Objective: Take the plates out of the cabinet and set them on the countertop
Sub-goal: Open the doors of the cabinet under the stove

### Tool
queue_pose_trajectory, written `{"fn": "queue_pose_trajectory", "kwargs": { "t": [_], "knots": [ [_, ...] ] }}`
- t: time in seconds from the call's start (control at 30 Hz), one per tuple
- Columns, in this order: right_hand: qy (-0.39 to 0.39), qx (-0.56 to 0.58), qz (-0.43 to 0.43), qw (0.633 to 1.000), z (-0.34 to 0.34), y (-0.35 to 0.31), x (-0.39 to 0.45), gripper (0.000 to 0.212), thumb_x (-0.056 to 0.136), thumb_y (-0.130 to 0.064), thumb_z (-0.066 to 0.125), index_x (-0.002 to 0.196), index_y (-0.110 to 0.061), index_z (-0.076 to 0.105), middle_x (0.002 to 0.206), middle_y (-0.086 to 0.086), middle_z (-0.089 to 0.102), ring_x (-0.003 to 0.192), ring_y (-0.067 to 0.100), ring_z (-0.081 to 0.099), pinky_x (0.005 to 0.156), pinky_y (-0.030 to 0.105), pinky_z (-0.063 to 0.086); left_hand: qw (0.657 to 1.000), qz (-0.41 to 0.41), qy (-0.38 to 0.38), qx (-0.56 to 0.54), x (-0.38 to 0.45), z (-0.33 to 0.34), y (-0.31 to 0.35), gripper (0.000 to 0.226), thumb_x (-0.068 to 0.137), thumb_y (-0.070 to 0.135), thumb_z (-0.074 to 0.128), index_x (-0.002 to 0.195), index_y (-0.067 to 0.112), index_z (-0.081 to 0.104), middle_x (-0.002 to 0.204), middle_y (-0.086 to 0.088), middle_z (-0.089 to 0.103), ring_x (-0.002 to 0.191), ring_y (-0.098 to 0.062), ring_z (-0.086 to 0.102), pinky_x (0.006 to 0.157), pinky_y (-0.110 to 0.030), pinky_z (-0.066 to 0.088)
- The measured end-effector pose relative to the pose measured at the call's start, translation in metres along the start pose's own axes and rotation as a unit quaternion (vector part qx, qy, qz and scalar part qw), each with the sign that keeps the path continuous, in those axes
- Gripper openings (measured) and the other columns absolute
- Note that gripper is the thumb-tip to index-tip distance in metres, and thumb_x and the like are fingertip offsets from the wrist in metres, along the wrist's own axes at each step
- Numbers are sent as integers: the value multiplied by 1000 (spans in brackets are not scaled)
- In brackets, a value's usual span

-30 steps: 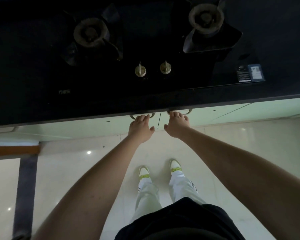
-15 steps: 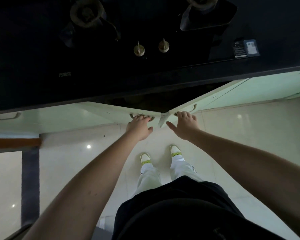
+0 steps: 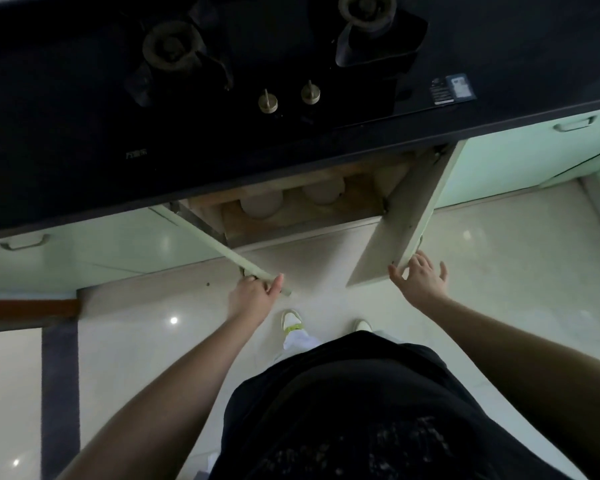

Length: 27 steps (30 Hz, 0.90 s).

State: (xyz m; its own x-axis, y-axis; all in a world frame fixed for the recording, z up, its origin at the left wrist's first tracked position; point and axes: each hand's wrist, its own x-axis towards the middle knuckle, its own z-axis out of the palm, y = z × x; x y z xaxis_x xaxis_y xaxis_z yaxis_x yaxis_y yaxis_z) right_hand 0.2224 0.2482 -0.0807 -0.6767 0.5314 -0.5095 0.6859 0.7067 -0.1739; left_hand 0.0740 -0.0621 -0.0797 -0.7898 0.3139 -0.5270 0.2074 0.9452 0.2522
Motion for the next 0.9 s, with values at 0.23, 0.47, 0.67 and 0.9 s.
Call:
{"fn": "queue_pose_trajectory", "kwargs": {
  "t": [0.23, 0.47, 0.67, 0.9],
  "knots": [
    [132, -110, -164, 971, -2, 32, -28, 76, 88, -8, 40, 155, -12, 4, 162, 13, 5, 149, 25, -4, 119, 42, -11, 971, -89, 220, -11, -47, 34, -2, 59, 86, 39, 61, 126, -2, 47, 139, -30, 44, 131, -45, 40, 99, -54, 40],
    [-20, -455, -221, 862, -15, 90, -25, 48, 99, -29, 33, 137, -4, 46, 140, 13, 49, 135, 34, 33, 118, 45, 3, 956, 85, -9, 280, -42, 31, 19, 44, 87, 3, 44, 127, 18, 58, 125, -4, 64, 127, -21, 49, 119, -36, 12],
    [-49, -494, -118, 860, -36, 126, -20, 48, 97, -30, 34, 138, -8, 45, 139, 14, 49, 128, 35, 37, 111, 43, 17, 918, 65, -72, 386, -49, 37, 30, 40, 100, 33, 30, 123, 22, 60, 124, 1, 64, 123, -20, 48, 118, -43, 13],
    [-33, -371, -114, 921, -49, 131, -14, 41, 93, -28, 40, 128, -15, 55, 128, 8, 53, 120, 26, 41, 104, 39, 26, 906, 60, -89, 409, -66, 44, 28, 43, 99, 34, 32, 129, 19, 57, 131, -1, 60, 128, -21, 45, 119, -45, 8]
  ]
}}
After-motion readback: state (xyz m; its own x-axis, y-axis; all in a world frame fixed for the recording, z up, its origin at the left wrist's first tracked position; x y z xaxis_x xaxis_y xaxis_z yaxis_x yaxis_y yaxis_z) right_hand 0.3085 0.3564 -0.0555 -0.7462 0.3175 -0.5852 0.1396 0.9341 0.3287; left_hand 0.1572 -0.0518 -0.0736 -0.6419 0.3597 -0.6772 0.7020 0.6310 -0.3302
